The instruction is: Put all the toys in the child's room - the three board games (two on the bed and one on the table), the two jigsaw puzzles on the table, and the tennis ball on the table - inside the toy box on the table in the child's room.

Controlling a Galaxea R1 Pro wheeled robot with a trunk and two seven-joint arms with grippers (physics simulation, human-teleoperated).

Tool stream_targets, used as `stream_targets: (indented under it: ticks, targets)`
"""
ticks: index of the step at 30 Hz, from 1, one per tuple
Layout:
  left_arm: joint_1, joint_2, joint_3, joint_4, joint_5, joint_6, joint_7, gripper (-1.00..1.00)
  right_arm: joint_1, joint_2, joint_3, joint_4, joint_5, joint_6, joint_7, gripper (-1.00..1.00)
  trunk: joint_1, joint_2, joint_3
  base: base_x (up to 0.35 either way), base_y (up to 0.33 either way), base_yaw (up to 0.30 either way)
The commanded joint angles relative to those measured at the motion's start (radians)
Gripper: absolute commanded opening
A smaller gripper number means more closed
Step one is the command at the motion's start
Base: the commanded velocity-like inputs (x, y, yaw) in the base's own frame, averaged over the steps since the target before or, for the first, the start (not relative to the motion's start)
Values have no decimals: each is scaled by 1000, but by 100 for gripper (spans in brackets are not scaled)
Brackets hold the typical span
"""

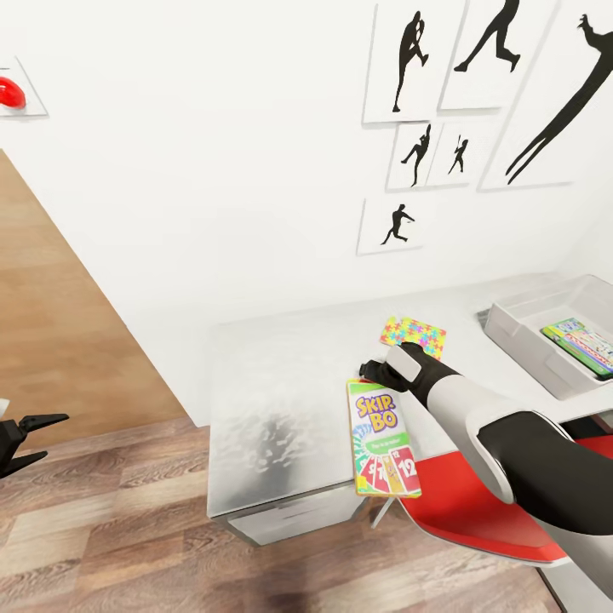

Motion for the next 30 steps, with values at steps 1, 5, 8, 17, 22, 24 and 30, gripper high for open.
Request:
stream_targets:
  ticks: [1, 5, 8, 17, 22, 24, 30]
  targets:
    - [-1, 0, 1, 1, -10, 4, -10, 100, 0, 0, -4, 23, -22, 4, -7, 100, 0, -1, -1, 0, 0, 0]
    - [-1, 0, 1, 1, -10, 4, -10, 100, 0, 0, -4, 23, -22, 4, -8, 100, 0, -1, -1, -1, 2, 0]
    - [-1, 0, 2, 1, -10, 4, -10, 100, 0, 0, -4, 23, -22, 4, -9, 100, 0, -1, -1, -27, 61, 0]
    - [-1, -1, 2, 1, -10, 4, -10, 100, 0, 1, -4, 23, -21, 9, -11, 100, 0, -1, -1, -14, 37, 0]
    - [-1, -3, 2, 1, -10, 4, -10, 100, 0, 1, -4, 23, -20, 15, -11, 100, 0, -1, -1, -66, 57, 0]
    - [-1, -3, 2, 1, -10, 4, -10, 100, 0, 1, -4, 23, -20, 16, -11, 100, 0, -1, -1, -17, 16, 0]
    - [-1, -3, 2, 1, -10, 4, -10, 100, 0, 1, -4, 23, -20, 16, -11, 100, 0, -1, -1, -4, 80, 0]
